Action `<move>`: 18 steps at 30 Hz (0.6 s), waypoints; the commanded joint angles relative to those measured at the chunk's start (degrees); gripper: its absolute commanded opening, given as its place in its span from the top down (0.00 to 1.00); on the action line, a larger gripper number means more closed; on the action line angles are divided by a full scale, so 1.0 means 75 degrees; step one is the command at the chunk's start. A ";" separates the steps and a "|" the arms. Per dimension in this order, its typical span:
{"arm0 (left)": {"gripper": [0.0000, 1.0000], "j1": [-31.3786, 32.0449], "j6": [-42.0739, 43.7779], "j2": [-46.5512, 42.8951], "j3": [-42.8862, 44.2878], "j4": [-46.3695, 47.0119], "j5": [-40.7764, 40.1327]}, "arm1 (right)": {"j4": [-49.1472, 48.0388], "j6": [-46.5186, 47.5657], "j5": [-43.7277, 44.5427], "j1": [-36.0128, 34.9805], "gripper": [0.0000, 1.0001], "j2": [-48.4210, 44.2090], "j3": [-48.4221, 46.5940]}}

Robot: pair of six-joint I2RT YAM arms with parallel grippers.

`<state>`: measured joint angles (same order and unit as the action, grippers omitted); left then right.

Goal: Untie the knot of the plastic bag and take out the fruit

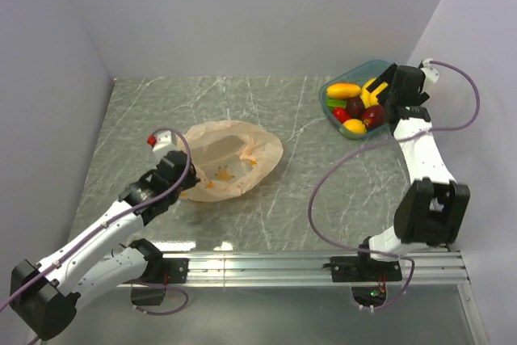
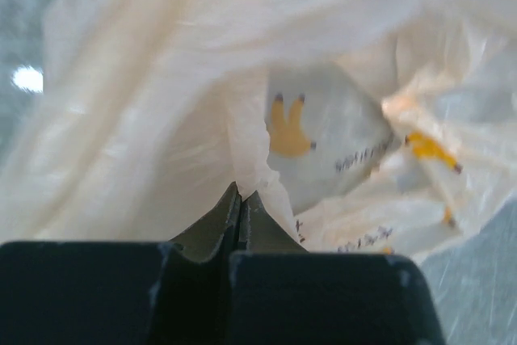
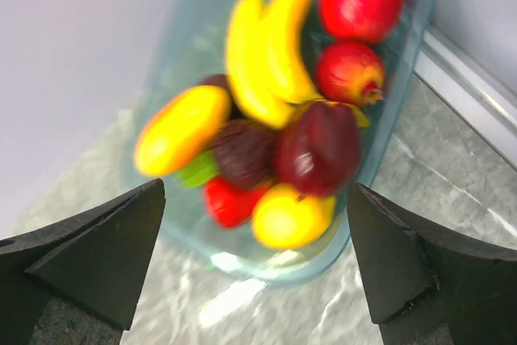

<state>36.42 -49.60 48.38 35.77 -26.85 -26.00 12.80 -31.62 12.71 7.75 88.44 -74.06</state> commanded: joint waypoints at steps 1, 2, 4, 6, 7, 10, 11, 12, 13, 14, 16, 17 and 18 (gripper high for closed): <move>0.99 -0.0718 0.0823 0.0345 0.1041 -0.0005 -0.0342 | 0.0238 0.0289 -0.0088 -0.0329 0.00 -0.1267 0.0160; 1.00 -0.0905 0.1115 0.0474 0.1496 -0.0203 -0.0481 | 0.0425 0.0487 -0.0089 -0.0446 0.00 -0.1745 0.0195; 1.00 -0.1538 0.1421 0.0732 0.1978 -0.0345 -0.0599 | 0.0613 0.0687 -0.0031 -0.0879 0.00 -0.2506 0.0230; 0.99 -0.2239 0.1902 0.0791 0.2518 -0.0276 -0.0717 | 0.0801 0.0922 0.0086 -0.1392 0.00 -0.3001 0.0312; 0.99 -0.2487 0.2031 0.0791 0.2647 -0.0206 -0.0740 | 0.0860 0.0969 0.0075 -0.1501 0.00 -0.3456 0.0394; 0.99 -0.3285 0.2383 0.0651 0.2930 -0.0077 -0.0822 | 0.1036 0.0841 -0.0217 -0.1759 0.00 -0.4393 0.0767; 0.99 -0.3426 0.2441 0.0604 0.2826 -0.0041 -0.0846 | 0.1013 0.0713 -0.0346 -0.1783 0.00 -0.4653 0.0909; 0.99 -0.3636 0.2442 0.0465 0.2732 -0.0041 -0.0869 | 0.0978 0.0630 -0.0579 -0.1806 0.00 -0.4911 0.1061; 0.97 -0.3707 0.2419 0.0394 0.2615 -0.0041 -0.0881 | 0.0931 0.0548 -0.0697 -0.1899 0.00 -0.5424 0.1399; 0.95 -0.3789 0.2349 0.0184 0.2300 -0.0041 -0.0846 | 0.0814 0.0408 -0.0826 -0.1912 0.00 -0.5696 0.1565; 0.92 -0.3954 0.2243 -0.0028 0.1982 -0.0146 -0.0729 | 0.0802 0.0279 -0.1201 -0.1935 0.00 -0.6374 0.1986; 0.89 -0.4001 0.2162 -0.0284 0.1702 -0.0193 -0.0694 | 0.0871 0.0232 -0.1295 -0.1935 0.00 -0.6564 0.2093; 0.84 -0.4048 0.2103 -0.0426 0.1595 -0.0286 -0.0659 | 0.0941 0.0243 -0.1377 -0.1947 0.00 -0.6752 0.2175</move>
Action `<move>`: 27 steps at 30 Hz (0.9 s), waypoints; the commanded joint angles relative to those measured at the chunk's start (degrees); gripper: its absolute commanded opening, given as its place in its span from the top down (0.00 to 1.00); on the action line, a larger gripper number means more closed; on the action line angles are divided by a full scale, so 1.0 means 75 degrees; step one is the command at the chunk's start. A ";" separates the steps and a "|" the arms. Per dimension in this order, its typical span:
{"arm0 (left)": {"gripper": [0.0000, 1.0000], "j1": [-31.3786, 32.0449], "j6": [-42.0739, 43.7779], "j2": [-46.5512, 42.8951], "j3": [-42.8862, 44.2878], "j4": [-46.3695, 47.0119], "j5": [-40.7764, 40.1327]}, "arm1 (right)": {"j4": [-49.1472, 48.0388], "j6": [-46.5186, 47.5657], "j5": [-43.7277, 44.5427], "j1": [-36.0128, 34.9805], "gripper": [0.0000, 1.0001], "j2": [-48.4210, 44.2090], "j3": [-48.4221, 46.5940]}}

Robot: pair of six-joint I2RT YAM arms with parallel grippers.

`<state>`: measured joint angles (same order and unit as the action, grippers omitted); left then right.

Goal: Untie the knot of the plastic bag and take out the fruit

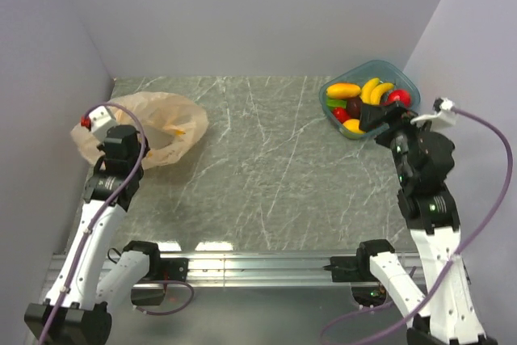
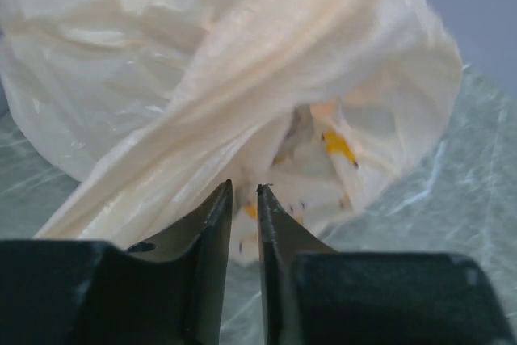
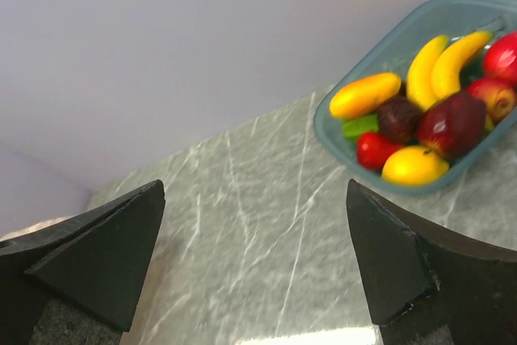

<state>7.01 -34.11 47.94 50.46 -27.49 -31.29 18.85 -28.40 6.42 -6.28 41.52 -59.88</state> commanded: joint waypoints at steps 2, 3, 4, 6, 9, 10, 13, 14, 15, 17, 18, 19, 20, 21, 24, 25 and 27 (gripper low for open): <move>0.65 -0.0137 -0.0057 -0.0719 -0.0598 -0.0413 0.0082 | 0.0497 -0.0023 -0.0679 -0.0076 0.00 -0.0929 0.0401; 0.57 -0.0126 -0.0081 -0.1103 -0.0633 -0.0495 0.0094 | 0.0637 0.0071 -0.0691 -0.0076 0.00 -0.1081 0.0425; 0.42 -0.0137 -0.0070 -0.1304 -0.0657 -0.0565 0.0117 | 0.0778 0.0153 -0.0714 -0.0076 0.00 -0.1315 0.0413; 0.31 -0.0137 0.0047 -0.1819 -0.0541 -0.0823 0.0199 | 0.1235 0.0341 -0.0726 -0.0088 0.00 -0.1562 0.0390; 0.16 -0.0125 0.0270 -0.2254 -0.0026 -0.1466 0.0398 | 0.1704 0.0634 -0.0785 -0.0076 0.00 -0.1996 0.0273; 0.11 -0.0125 0.0340 -0.2349 0.0150 -0.1642 0.0456 | 0.1810 0.0728 -0.0762 -0.0088 0.00 -0.2194 0.0157; 0.06 -0.0137 0.0703 -0.2758 0.0911 -0.2194 0.0703 | 0.2068 0.1044 -0.0610 -0.0088 0.00 -0.2685 0.0074; 0.05 -0.0126 0.0855 -0.3026 0.1261 -0.2299 0.0738 | 0.2092 0.1207 -0.0540 -0.0076 0.00 -0.2827 0.0085; 0.04 -0.0125 0.0926 -0.3168 0.1450 -0.2497 0.0727 | 0.2069 0.1267 -0.0504 -0.0076 0.00 -0.2979 0.0120; 0.01 -0.0125 0.1113 -0.3484 0.2059 -0.2709 0.0727 | 0.1940 0.1419 -0.0422 -0.0065 0.00 -0.3413 0.0307; 0.01 -0.0009 0.1137 -0.3509 0.2305 -0.3035 0.0506 | 0.1916 0.1455 -0.0259 -0.0088 0.00 -0.3554 0.0377; 0.01 0.0061 0.1126 -0.3521 0.2679 -0.3143 0.0365 | 0.1870 0.1490 -0.0188 -0.0134 0.00 -0.3764 0.0529; 0.01 0.0224 0.1219 -0.3614 0.2799 -0.3214 0.0247 | 0.1753 0.1583 -0.0129 -0.0170 0.00 -0.3859 0.0623; 0.01 0.0296 0.1254 -0.3673 0.2893 -0.3272 -0.0009 | 0.1717 0.1607 -0.0048 -0.0205 0.00 -0.3941 0.0705; 0.01 0.0576 0.1208 -0.3977 0.3174 -0.3367 -0.0258 | 0.1694 0.1677 0.0024 -0.0299 0.00 -0.4047 0.0777; 0.01 0.0624 0.1231 -0.4106 0.3140 -0.3239 -0.0270 | 0.1682 0.1701 0.0047 -0.0322 0.00 -0.4094 0.0811; 0.01 0.0729 0.1499 -0.4598 0.2977 -0.2981 -0.0176 | 0.1588 0.1736 0.0152 -0.0369 0.00 -0.4141 0.0916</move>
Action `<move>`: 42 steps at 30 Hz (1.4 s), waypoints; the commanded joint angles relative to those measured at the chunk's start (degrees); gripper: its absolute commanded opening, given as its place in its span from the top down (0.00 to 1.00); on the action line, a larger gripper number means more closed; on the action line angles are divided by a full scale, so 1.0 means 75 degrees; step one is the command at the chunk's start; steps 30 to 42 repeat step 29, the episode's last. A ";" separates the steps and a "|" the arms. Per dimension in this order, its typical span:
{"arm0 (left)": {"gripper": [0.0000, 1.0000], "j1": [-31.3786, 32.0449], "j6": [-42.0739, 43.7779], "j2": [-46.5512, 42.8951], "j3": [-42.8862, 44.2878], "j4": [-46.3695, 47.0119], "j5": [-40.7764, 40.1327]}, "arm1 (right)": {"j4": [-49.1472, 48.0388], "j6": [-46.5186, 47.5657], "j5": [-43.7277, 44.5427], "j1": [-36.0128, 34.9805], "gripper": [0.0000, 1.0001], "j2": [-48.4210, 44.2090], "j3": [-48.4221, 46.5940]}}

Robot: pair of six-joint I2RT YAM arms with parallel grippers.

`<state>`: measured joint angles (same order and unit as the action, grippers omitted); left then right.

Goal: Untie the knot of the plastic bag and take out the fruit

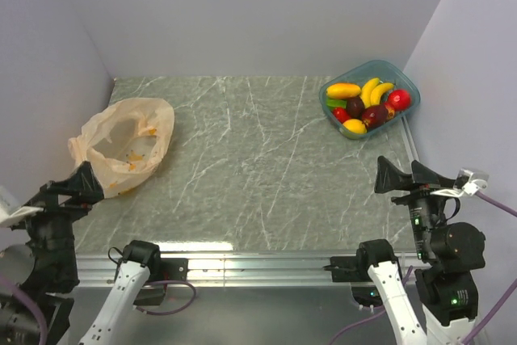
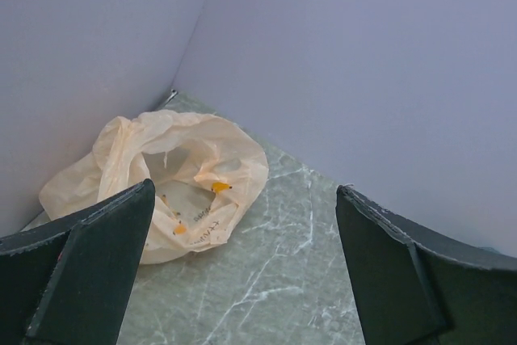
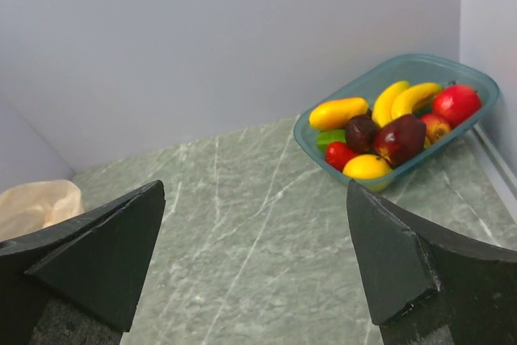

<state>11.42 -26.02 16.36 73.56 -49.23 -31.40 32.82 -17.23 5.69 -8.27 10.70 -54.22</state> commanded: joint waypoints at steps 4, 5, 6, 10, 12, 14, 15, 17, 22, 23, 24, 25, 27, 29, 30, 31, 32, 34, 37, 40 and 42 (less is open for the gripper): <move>0.01 0.0270 0.0855 -0.1102 -0.0538 0.0458 -0.0185 | -0.0391 0.0282 0.0401 -0.0116 0.00 -0.0044 0.0186; 0.01 0.0270 0.0903 -0.1312 -0.0550 0.0621 -0.0220 | -0.0415 0.0294 0.0447 -0.0116 0.00 -0.0021 0.0186; 0.01 0.0270 0.0926 -0.1395 -0.0597 0.0727 -0.0255 | -0.0450 0.0306 0.0471 -0.0104 0.00 -0.0043 0.0209; 0.01 0.0270 0.1125 -0.1817 -0.0761 0.1255 -0.0571 | -0.0614 0.0352 0.0588 -0.0116 0.00 -0.0102 0.0315; 0.01 0.0270 0.1149 -0.1900 -0.0901 0.1501 -0.0618 | -0.0614 0.0329 0.0577 -0.0116 0.00 -0.0056 0.0338; 0.01 0.0270 0.1149 -0.1947 -0.0983 0.1595 -0.0572 | -0.0626 0.0317 0.0507 -0.0116 0.00 0.0038 0.0373; 0.01 0.0270 0.1114 -0.1935 -0.1053 0.1584 -0.0560 | -0.0626 0.0317 0.0506 -0.0116 0.00 0.0062 0.0385; 0.01 0.0270 0.1044 -0.1900 -0.1136 0.1596 -0.0525 | -0.0696 0.0317 0.0495 -0.0127 0.00 0.0097 0.0420; 0.01 0.0270 0.0950 -0.1900 -0.1429 0.1724 -0.0431 | -0.0731 0.0318 0.0518 -0.0139 0.00 0.0120 0.0490; 0.00 0.0270 0.0985 -0.1912 -0.1464 0.1748 -0.0396 | -0.0754 0.0317 0.0518 -0.0139 0.00 0.0097 0.0525; 0.00 0.0270 0.0997 -0.1877 -0.1499 0.1794 -0.0396 | -0.0766 0.0306 0.0541 -0.0139 0.00 0.0097 0.0537; 0.01 0.0270 0.0997 -0.1853 -0.1511 0.1841 -0.0396 | -0.0766 0.0306 0.0553 -0.0128 0.00 0.0097 0.0537; 0.01 0.0270 0.1008 -0.1795 -0.1523 0.1865 -0.0384 | -0.0766 0.0317 0.0565 -0.0139 0.00 0.0120 0.0526; 0.00 0.0270 0.0962 -0.1771 -0.1546 0.1888 -0.0337 | -0.0731 0.0306 0.0553 -0.0139 0.00 0.0178 0.0479; 0.00 0.0270 0.0962 -0.1771 -0.1546 0.1888 -0.0337 | -0.0731 0.0306 0.0553 -0.0139 0.00 0.0178 0.0479; 0.00 0.0270 0.0962 -0.1771 -0.1546 0.1888 -0.0337 | -0.0731 0.0306 0.0553 -0.0139 0.00 0.0178 0.0479; 0.00 0.0270 0.0962 -0.1771 -0.1546 0.1888 -0.0337 | -0.0731 0.0306 0.0553 -0.0139 0.00 0.0178 0.0479; 0.00 0.0270 0.0962 -0.1771 -0.1546 0.1888 -0.0337 | -0.0731 0.0306 0.0553 -0.0139 0.00 0.0178 0.0479; 0.00 0.0270 0.0962 -0.1771 -0.1546 0.1888 -0.0337 | -0.0731 0.0306 0.0553 -0.0139 0.00 0.0178 0.0479; 0.00 0.0270 0.0962 -0.1771 -0.1546 0.1888 -0.0337 | -0.0731 0.0306 0.0553 -0.0139 0.00 0.0178 0.0479; 0.00 0.0270 0.0962 -0.1771 -0.1546 0.1888 -0.0337 | -0.0731 0.0306 0.0553 -0.0139 0.00 0.0178 0.0479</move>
